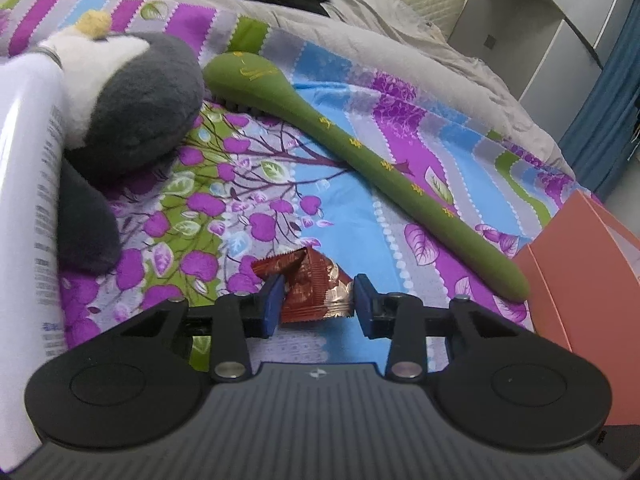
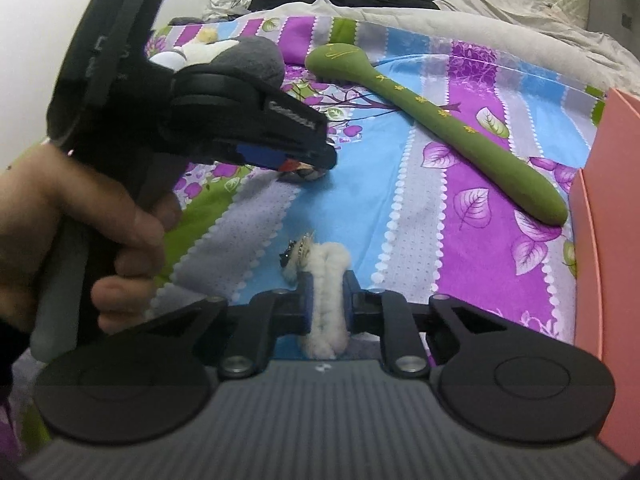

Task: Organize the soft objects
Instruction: 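Close left tool on the red wrapper while right tool holds the hair tie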

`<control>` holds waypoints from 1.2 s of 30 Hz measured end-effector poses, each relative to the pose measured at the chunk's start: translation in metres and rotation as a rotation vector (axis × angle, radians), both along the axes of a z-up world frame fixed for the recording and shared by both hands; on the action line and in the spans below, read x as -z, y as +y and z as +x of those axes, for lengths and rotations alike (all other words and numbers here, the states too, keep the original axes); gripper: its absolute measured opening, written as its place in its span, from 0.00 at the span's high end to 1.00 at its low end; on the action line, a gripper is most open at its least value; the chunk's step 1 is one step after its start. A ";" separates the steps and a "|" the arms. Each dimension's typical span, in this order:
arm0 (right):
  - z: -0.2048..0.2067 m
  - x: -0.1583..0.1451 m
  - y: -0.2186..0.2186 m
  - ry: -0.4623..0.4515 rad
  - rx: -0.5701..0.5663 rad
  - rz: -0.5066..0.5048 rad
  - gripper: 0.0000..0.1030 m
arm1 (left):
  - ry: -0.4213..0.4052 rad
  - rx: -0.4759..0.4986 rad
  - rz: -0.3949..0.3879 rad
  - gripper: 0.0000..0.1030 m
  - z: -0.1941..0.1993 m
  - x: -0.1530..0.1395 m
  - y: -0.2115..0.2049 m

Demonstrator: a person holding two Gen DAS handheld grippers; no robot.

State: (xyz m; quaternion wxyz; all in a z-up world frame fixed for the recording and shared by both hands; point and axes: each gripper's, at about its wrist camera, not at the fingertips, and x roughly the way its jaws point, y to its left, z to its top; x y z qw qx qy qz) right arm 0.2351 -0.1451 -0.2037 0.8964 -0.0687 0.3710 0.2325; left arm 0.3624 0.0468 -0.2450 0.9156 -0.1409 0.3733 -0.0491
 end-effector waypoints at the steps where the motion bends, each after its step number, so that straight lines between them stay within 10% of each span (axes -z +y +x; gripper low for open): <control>1: -0.002 -0.001 0.000 -0.003 0.001 -0.007 0.83 | -0.005 -0.004 0.003 0.58 -0.002 -0.002 0.000; 15: -0.041 -0.030 -0.011 -0.019 0.019 -0.059 0.83 | 0.004 -0.011 -0.029 0.59 -0.072 -0.033 0.000; 18: -0.053 -0.037 -0.011 -0.016 0.017 -0.054 0.83 | 0.003 -0.007 -0.016 0.83 -0.092 -0.040 -0.002; 36: -0.108 -0.030 -0.033 0.031 0.087 -0.016 0.83 | -0.004 -0.063 -0.074 0.92 -0.181 -0.045 -0.005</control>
